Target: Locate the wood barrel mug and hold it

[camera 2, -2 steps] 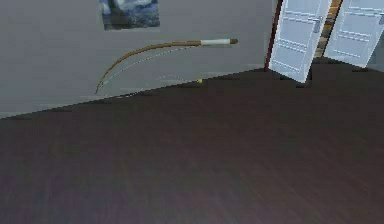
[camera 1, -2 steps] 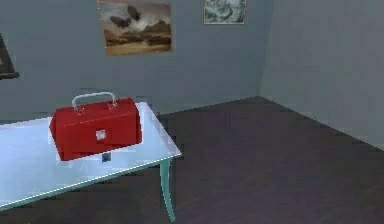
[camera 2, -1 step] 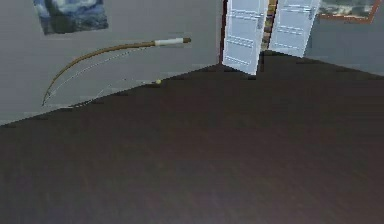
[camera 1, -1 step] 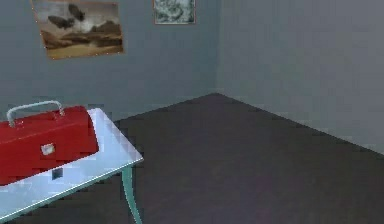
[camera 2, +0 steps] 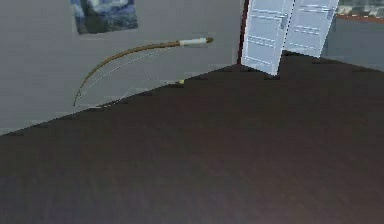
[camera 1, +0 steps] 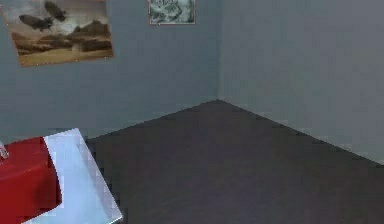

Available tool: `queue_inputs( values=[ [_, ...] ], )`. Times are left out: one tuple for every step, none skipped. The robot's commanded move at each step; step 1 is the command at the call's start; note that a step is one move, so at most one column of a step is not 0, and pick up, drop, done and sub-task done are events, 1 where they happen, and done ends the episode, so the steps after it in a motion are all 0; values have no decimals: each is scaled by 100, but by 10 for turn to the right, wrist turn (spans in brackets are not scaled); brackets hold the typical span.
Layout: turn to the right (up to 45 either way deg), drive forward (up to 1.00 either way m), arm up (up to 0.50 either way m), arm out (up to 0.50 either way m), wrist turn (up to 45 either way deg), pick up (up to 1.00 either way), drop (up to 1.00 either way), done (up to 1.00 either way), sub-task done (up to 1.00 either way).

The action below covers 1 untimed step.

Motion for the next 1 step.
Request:
queue_inputs(
  values=[
    [-450,0,0,0,0,0,0,0,0]
  ],
)
